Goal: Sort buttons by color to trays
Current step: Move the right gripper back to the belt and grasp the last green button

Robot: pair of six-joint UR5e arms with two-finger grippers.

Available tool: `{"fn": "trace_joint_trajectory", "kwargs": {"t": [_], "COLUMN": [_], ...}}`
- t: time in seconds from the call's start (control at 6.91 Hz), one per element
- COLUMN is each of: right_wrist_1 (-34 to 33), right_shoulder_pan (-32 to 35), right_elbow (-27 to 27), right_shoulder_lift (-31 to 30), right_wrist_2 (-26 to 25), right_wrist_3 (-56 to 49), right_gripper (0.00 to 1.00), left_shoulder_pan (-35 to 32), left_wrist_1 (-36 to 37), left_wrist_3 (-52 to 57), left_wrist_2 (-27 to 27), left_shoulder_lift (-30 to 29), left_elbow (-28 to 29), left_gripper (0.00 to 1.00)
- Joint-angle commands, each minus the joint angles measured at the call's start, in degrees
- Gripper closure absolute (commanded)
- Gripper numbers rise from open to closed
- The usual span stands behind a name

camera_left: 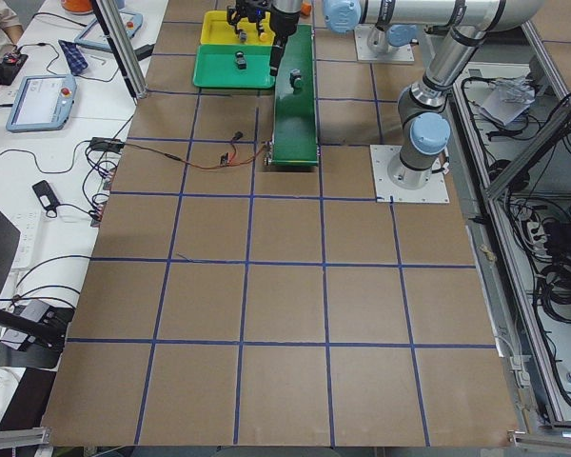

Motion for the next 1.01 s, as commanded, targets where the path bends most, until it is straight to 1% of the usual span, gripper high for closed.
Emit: {"fn": "trace_joint_trajectory", "kwargs": {"t": [0.0,0.14,0.29,0.43,0.58,0.72,0.87], "right_wrist_1": [7.0,7.0,5.7,1.5,-1.1,-1.5,-3.0], "right_shoulder_pan": [0.1,0.4,0.4,0.7,1.2,1.7,2.5], "right_elbow": [1.8,7.1,14.2,18.3,19.1,19.7,19.7], "right_shoulder_lift": [-6.4,-10.6,-13.9,-14.9,-14.4,-12.6,-12.3], "right_wrist_2": [0.1,0.1,0.4,0.5,0.8,3.2,3.9], "right_wrist_3": [8.5,8.7,8.6,8.8,10.0,10.0,11.3], "right_gripper": [0.0,0.0,0.0,0.0,0.0,0.0,0.0], "left_shoulder_pan": [0.1,0.1,0.1,0.1,0.1,0.1,0.1], "left_wrist_1": [0.0,0.0,0.0,-0.1,0.0,0.0,0.0], "left_wrist_3": [0.1,0.1,0.1,0.0,0.0,0.0,0.0], "left_wrist_2": [-0.1,-0.1,-0.1,-0.1,-0.1,-0.1,-0.1], "left_shoulder_lift": [0.0,0.0,0.0,0.1,0.1,0.1,0.1], "left_elbow": [0.1,0.1,0.0,-0.2,-0.2,-0.2,-0.2], "left_gripper": [0.0,0.0,0.0,0.0,0.0,0.0,0.0]}}
